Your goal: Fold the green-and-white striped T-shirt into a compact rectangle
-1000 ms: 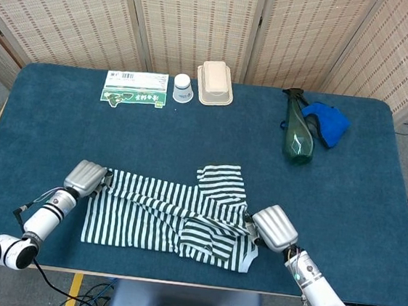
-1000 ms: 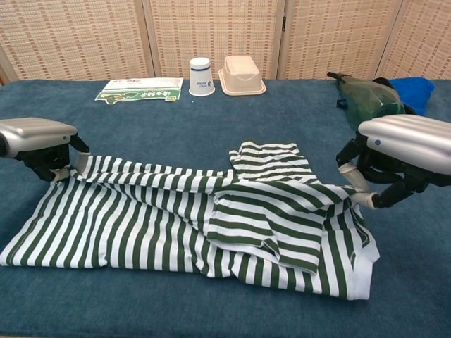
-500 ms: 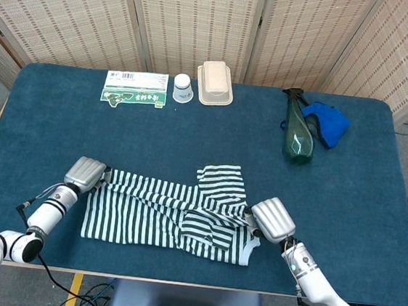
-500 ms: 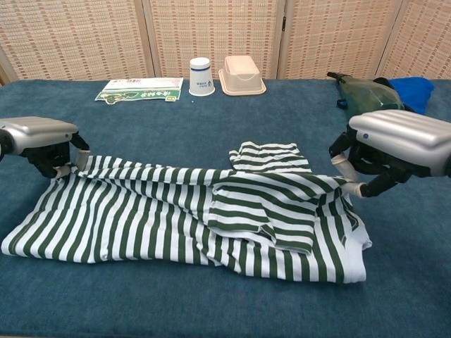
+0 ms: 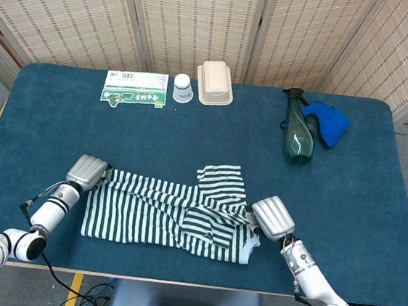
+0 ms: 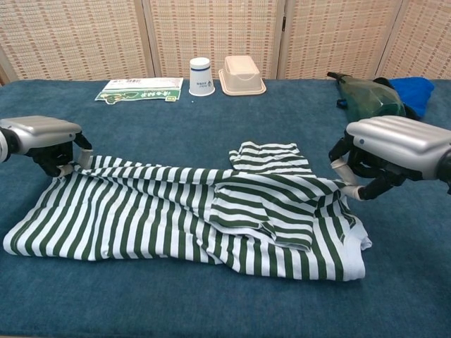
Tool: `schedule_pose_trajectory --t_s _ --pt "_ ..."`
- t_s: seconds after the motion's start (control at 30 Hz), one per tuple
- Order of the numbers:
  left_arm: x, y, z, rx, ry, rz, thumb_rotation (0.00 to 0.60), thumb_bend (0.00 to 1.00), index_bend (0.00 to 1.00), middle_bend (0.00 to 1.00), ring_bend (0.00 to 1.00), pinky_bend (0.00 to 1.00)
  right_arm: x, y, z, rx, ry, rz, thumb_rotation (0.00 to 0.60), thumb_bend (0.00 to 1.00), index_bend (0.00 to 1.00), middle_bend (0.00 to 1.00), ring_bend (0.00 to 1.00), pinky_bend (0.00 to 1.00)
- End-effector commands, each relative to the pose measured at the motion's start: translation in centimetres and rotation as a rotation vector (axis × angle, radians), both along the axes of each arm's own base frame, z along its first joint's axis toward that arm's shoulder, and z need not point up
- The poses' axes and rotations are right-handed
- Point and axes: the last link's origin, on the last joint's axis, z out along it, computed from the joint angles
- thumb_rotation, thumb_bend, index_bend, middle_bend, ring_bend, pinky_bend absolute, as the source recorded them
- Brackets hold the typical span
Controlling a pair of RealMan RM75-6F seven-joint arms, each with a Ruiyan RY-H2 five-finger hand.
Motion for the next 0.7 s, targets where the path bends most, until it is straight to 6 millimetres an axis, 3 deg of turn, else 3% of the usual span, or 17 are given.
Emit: schedule_pose_trajectory --t_s 0.03,0.1,0.17,0.3,0.53,0.7 --pt "0.0 0.2 -0.1 0.006 0.003 0.003 0.6 0.55 0.5 0.9 0.85 0.94 -0.1 -0.1 -0.1 0.0 0.001 -0.003 0.6 0.58 0.72 0.96 0.97 1.0" --pt "-0.1 0.3 -0.2 0.015 0.006 0.007 0.6 0.55 0.44 0.9 0.85 0.94 -0.1 -0.1 -0.1 -0.002 0.003 -0.005 0.6 0.58 0.72 0.96 0.97 1.0" --pt "-0.2 0.4 -0.2 0.022 0.013 0.014 0.6 0.53 0.26 0.88 0.85 0.94 -0.2 -0.2 -0.2 -0.005 0.006 -0.008 0.6 0.58 0.72 0.96 0.97 1.0" --pt "-0.4 0.3 0.0 0.04 0.026 0.025 0.6 0.42 0.03 0.87 0.84 0.94 -0.4 -0.6 -0.3 -0.017 0.017 -0.021 0.6 0.58 0.7 0.95 0.97 1.0" --pt "-0.6 -0.3 1.0 0.076 0.031 0.043 0.6 0.32 0.0 0.85 0.83 0.94 -0.8 -1.0 -0.3 -0.03 0.03 -0.058 0.6 0.47 0.36 0.92 0.97 1.0" --pt "-0.7 -1.1 1.8 0.102 0.011 0.063 0.6 0.27 0.0 0.84 0.83 0.94 -1.0 -1.3 -0.1 -0.044 0.042 -0.08 0.6 0.37 0.19 0.91 0.97 1.0"
